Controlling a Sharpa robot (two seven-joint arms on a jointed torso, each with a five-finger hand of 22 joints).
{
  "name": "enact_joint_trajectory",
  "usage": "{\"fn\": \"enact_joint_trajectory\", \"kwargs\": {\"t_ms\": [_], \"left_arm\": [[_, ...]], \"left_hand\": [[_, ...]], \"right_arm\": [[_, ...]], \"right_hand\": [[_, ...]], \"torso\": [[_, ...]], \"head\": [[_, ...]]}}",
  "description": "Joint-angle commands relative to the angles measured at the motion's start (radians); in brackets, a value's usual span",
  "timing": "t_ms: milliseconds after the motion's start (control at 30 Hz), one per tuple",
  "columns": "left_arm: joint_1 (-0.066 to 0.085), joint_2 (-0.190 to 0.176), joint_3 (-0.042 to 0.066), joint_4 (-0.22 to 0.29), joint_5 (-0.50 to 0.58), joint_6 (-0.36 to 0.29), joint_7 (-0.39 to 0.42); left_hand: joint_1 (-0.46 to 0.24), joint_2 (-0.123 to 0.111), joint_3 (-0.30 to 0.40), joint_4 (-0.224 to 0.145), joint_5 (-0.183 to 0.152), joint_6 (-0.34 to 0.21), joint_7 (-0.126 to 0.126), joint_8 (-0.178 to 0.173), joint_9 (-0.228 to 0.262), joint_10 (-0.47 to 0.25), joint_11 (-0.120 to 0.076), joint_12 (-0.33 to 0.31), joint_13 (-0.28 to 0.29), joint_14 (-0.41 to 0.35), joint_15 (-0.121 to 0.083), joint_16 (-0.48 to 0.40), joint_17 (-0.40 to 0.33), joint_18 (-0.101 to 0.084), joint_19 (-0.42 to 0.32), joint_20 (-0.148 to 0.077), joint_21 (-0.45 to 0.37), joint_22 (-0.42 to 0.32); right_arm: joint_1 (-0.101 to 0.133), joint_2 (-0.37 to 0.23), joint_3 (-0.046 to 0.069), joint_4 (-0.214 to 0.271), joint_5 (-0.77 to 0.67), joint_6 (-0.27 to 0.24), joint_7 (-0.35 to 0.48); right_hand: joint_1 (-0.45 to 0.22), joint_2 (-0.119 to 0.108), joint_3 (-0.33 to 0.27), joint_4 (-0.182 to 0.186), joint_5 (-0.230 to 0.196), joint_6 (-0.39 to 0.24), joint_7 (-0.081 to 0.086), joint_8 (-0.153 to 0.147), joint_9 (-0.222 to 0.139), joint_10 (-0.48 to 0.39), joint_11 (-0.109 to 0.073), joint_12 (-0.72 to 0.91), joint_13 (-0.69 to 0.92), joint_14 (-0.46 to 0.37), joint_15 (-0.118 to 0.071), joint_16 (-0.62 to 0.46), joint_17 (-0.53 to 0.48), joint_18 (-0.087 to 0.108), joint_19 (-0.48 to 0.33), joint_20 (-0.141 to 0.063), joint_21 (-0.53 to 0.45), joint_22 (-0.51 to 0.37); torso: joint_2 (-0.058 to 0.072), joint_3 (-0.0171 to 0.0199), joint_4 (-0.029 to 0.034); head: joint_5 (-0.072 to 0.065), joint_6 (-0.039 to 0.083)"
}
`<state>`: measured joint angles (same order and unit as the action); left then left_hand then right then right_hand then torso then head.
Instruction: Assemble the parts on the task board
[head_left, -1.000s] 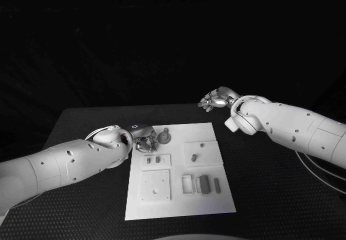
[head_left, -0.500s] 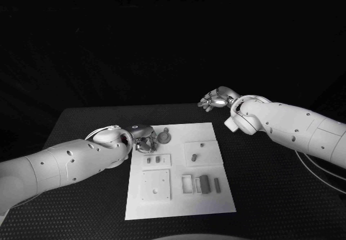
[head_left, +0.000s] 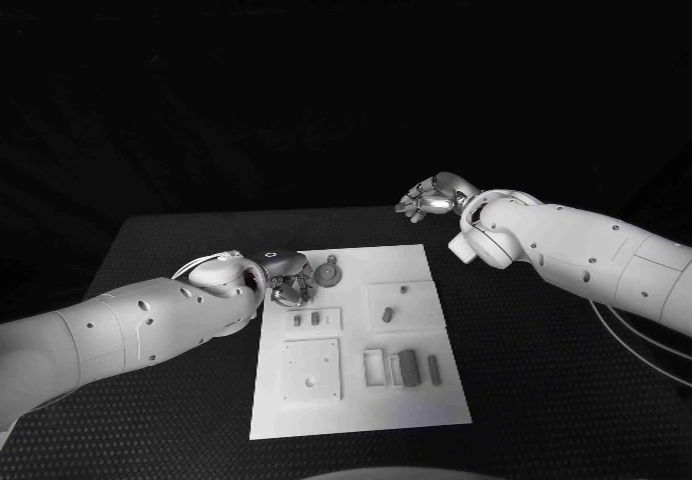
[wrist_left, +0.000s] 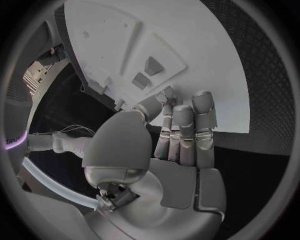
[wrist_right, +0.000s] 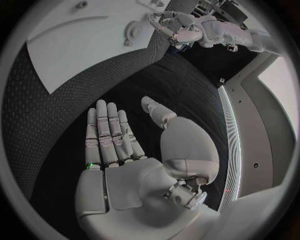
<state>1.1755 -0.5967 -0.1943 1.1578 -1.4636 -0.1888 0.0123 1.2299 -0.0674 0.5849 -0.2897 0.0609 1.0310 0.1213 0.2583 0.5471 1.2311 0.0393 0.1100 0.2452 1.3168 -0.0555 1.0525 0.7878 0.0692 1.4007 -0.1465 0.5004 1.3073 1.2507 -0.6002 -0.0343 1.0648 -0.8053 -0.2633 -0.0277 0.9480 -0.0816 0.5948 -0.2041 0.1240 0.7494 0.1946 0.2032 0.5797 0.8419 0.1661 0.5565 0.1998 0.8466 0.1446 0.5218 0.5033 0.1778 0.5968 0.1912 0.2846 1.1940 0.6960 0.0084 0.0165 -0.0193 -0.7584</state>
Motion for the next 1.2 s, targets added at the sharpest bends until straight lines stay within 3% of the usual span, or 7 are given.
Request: {"fn": "enact_joint_trajectory", "kwargs": {"t_ms": [33, 800, 1200], "left_arm": [[-0.01, 0.01, -0.008, 0.007, -0.006, 0.03, 0.013], [-0.01, 0.003, -0.009, 0.02, 0.007, 0.008, 0.025], [-0.01, 0.01, -0.009, 0.012, 0.005, 0.041, 0.005]], "left_hand": [[-0.002, 0.007, 0.004, 0.003, 0.005, 0.001, 0.002, 0.004, -0.001, 0.018, 0.017, 0.001, 0.002, -0.007, -0.002, 0.007, -0.001, 0.09, 0.0, -0.007, -0.003, 0.016], [-0.007, 0.007, 0.001, 0.003, 0.004, 0.002, 0.002, 0.005, -0.001, 0.019, 0.016, 0.0, 0.004, -0.007, -0.003, 0.008, -0.004, 0.089, 0.001, -0.008, -0.004, 0.017], [-0.013, 0.0, -0.005, 0.003, -0.001, -0.008, 0.005, 0.0, -0.004, 0.011, 0.018, -0.006, 0.007, -0.011, -0.001, 0.008, -0.007, 0.087, -0.002, -0.007, -0.006, 0.018]], "right_arm": [[0.0, 0.001, 0.0, 0.001, -0.002, 0.009, 0.005], [0.0, -0.002, 0.0, 0.002, -0.002, 0.013, 0.003], [0.0, -0.002, 0.0, 0.002, -0.002, 0.013, 0.003]], "right_hand": [[0.006, -0.001, -0.006, 0.001, 0.002, -0.004, 0.033, 0.006, -0.001, 0.008, -0.002, -0.006, -0.001, 0.006, -0.001, -0.005, 0.001, -0.004, 0.001, 0.004, -0.007, 0.002], [0.006, -0.002, -0.006, 0.001, 0.002, -0.005, 0.033, 0.006, -0.002, 0.009, -0.002, -0.006, -0.003, 0.007, -0.001, -0.007, 0.003, -0.004, 0.001, 0.004, -0.008, 0.003], [0.006, -0.002, -0.006, 0.002, 0.002, -0.005, 0.033, 0.006, -0.002, 0.009, -0.002, -0.006, -0.004, 0.007, -0.001, -0.008, 0.004, -0.004, 0.001, 0.004, -0.009, 0.003]], "torso": [[0.0, 0.0004, -0.0003], [0.0, 0.0008, 0.0003], [0.0, 0.001, 0.0002]], "head": [[-0.001, 0.0], [-0.005, 0.0], [-0.006, 0.002]]}}
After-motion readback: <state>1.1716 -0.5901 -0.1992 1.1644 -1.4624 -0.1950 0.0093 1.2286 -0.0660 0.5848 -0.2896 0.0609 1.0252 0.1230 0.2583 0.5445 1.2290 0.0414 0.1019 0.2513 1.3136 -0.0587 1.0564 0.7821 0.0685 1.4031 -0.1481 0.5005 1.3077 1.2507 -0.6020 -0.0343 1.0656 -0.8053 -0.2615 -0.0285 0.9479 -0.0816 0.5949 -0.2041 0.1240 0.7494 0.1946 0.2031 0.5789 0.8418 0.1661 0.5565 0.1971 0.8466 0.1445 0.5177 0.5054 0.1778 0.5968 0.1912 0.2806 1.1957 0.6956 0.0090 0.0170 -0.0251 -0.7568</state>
